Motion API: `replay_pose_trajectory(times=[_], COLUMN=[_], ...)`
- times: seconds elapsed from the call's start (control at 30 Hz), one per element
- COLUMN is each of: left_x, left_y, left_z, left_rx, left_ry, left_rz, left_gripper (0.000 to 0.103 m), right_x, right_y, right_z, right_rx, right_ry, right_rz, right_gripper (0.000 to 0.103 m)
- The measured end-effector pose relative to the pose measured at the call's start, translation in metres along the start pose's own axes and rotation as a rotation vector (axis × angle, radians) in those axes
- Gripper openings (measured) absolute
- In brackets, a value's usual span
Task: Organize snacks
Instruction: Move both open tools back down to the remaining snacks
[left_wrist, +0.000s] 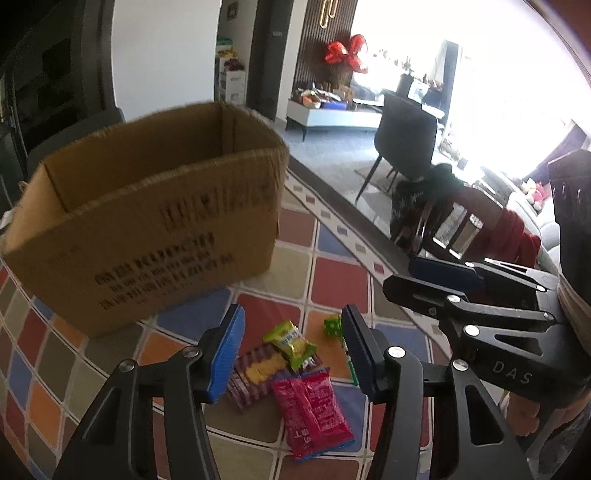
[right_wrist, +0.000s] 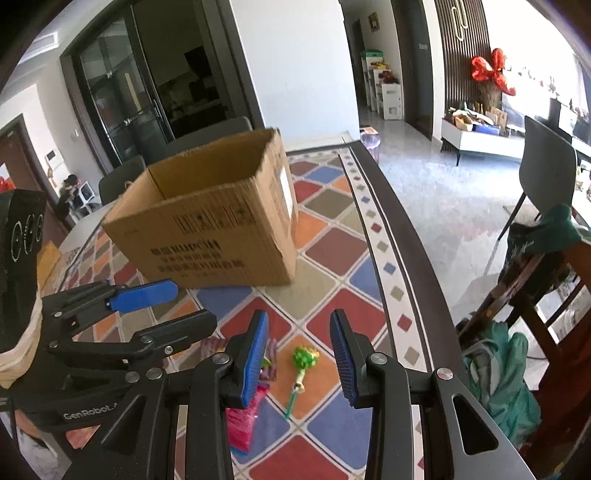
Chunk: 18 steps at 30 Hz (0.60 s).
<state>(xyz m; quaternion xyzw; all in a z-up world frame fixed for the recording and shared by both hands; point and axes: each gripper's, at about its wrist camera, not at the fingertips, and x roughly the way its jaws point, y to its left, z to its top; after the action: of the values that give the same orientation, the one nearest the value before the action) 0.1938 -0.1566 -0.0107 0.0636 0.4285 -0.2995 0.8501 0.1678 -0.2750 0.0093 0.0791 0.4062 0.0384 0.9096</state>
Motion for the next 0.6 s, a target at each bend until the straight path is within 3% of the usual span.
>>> replay_pose_trajectory(times=[0.27, 0.6], left_x=[0.028, 0.055], left_y=[0.000, 0.001], left_z=[-0.014, -0.022], left_rx=[-0.013, -0.036], left_ry=[0.068, 0.129], left_rz=[-0.038, -0.039], left_gripper=[0.045, 0.044], right_x=[0.024, 0.044], right_y=[-0.012, -0.019], right_z=[-0.018, -0.029], right_rx=[0.031, 0.050], right_ry=[0.065, 0.119], right_rz=[0.005, 0.013], right_gripper=[0.036, 0.036])
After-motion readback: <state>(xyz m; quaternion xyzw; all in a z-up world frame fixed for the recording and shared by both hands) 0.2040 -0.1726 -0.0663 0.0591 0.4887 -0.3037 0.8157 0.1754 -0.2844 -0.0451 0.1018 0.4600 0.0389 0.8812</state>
